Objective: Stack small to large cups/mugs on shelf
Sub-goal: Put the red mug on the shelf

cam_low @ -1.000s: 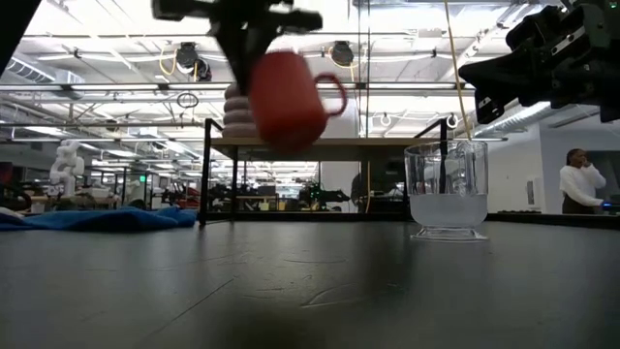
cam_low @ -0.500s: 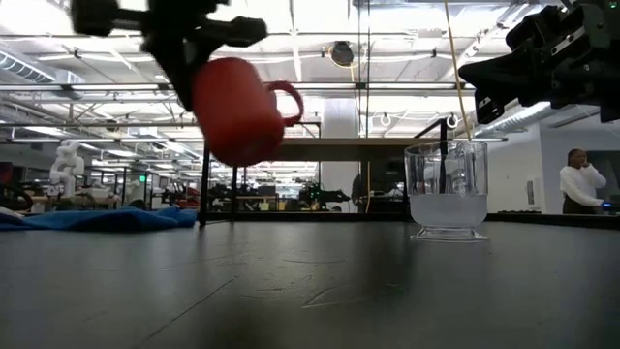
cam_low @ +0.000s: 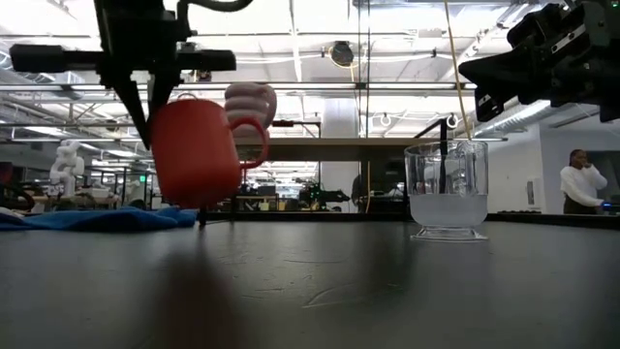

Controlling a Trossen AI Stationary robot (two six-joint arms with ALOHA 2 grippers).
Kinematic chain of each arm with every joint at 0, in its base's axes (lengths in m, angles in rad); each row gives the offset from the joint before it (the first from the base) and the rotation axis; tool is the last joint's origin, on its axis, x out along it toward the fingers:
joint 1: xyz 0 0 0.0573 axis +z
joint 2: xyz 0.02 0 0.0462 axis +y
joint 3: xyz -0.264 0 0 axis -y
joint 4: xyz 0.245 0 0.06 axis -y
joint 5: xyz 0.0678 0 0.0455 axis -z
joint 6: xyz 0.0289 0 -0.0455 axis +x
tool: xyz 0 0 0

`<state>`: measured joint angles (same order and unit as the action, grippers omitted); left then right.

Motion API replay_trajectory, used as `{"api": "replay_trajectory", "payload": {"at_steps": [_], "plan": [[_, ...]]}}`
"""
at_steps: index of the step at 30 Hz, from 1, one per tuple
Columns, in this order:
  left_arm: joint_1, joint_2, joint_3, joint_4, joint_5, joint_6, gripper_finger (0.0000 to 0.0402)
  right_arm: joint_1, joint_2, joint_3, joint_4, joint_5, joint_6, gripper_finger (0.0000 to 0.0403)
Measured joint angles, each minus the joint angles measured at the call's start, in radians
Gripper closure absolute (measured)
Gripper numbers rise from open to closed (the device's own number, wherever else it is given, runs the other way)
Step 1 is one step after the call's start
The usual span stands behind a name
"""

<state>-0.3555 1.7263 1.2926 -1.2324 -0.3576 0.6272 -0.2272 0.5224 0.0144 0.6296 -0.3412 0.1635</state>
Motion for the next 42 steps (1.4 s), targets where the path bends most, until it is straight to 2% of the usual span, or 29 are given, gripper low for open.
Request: {"api": "replay_trajectory", "payload": {"at_steps": [5, 18, 32, 42], "plan": [[-0.042, 0.045, 0.000, -0.004, -0.031, 0.033, 0.0396, 0.000, 0.000, 0.000, 0.002, 0.000, -0.005, 0.0403], [-0.061, 0.149, 0.004, -0.031, -0.093, -0.061, 0.0393, 0.000, 0.004, 0.000, 0.002, 0.000, -0.019, 0.0403], [-0.099, 0.152, 0.003, -0.065, -0.146, 0.016, 0.0396, 0.000, 0.004, 0.000, 0.001, 0.000, -0.019, 0.0403], [-0.099, 0.152, 0.010, -0.073, -0.141, -0.009, 0.0396, 0.000, 0.005, 0.000, 0.001, 0.000, -0.019, 0.0403]]}}
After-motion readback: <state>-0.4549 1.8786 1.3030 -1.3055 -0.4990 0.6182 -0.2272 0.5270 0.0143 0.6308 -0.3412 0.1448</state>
